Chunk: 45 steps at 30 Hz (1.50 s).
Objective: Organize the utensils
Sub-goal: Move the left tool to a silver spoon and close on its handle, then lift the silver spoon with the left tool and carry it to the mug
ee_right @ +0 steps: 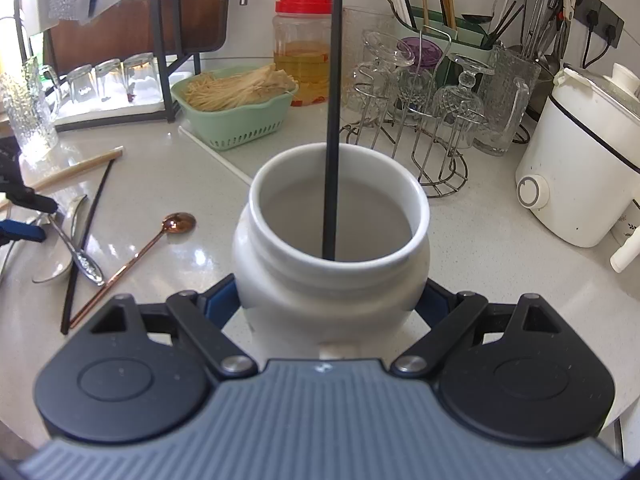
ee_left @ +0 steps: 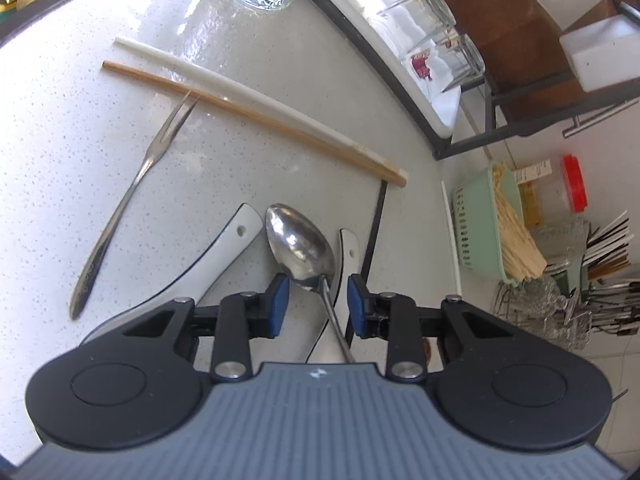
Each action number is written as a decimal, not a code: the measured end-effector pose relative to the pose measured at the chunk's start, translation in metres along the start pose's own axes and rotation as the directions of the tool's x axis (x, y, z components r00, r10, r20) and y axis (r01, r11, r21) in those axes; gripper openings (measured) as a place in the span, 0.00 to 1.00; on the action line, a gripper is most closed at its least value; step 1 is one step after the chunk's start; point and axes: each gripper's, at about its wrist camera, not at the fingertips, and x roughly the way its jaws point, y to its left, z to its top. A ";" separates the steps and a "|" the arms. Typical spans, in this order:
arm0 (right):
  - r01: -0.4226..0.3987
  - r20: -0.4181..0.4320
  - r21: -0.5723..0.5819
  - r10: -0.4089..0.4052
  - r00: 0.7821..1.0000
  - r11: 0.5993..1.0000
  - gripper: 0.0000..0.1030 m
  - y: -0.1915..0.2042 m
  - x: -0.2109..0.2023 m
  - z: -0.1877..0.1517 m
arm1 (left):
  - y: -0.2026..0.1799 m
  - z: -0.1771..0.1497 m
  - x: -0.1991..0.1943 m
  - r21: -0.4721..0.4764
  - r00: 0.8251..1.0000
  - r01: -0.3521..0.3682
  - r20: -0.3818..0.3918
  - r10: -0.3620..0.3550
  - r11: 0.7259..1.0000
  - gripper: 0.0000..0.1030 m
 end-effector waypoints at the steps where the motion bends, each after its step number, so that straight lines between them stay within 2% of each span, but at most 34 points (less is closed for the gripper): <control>1: 0.000 0.000 -0.001 0.000 1.000 1.000 0.89 0.000 0.000 0.000 | 0.001 0.000 0.000 -0.007 1.000 0.006 0.001 -0.006 1.000 0.34; 5: 0.000 0.000 -0.001 0.000 1.000 1.000 0.89 0.000 0.000 0.000 | 0.000 0.000 0.000 0.001 1.000 0.000 0.016 0.000 1.000 0.32; 9: 0.000 0.004 -0.002 0.000 1.000 1.000 0.89 0.000 0.000 0.000 | 0.001 0.000 0.002 0.010 1.000 -0.016 0.025 0.016 1.000 0.19; 14: 0.001 0.008 -0.004 -0.001 1.000 1.000 0.89 0.000 0.000 -0.001 | 0.000 0.001 0.003 0.014 0.999 -0.005 0.042 0.005 1.000 0.08; 17: 0.001 0.007 -0.004 -0.001 1.000 1.000 0.89 0.000 0.000 -0.001 | -0.005 0.000 0.001 0.051 0.998 -0.015 0.058 0.012 0.999 0.04; 23: -0.002 0.011 -0.006 0.002 1.000 1.000 0.89 0.000 0.000 -0.001 | -0.021 -0.003 -0.007 0.154 0.996 -0.030 0.087 0.016 0.988 0.03; 28: -0.004 0.016 -0.008 0.005 1.000 1.000 0.89 0.000 0.000 -0.002 | -0.032 -0.007 -0.014 0.205 0.996 -0.020 0.093 0.001 0.979 0.03; 32: -0.006 0.020 -0.009 0.007 1.000 1.000 0.89 -0.001 -0.001 -0.002 | -0.051 -0.014 -0.023 0.297 0.994 -0.031 0.114 -0.003 0.955 0.03; 38: -0.006 0.024 -0.006 0.006 1.000 1.000 0.89 0.000 0.000 -0.002 | -0.085 -0.033 -0.034 0.450 0.991 -0.030 0.126 -0.031 0.893 0.03; 45: -0.009 0.027 -0.007 0.009 1.000 1.000 0.89 -0.001 0.000 -0.002 | -0.121 -0.054 -0.048 0.546 0.989 0.008 0.118 -0.086 0.837 0.03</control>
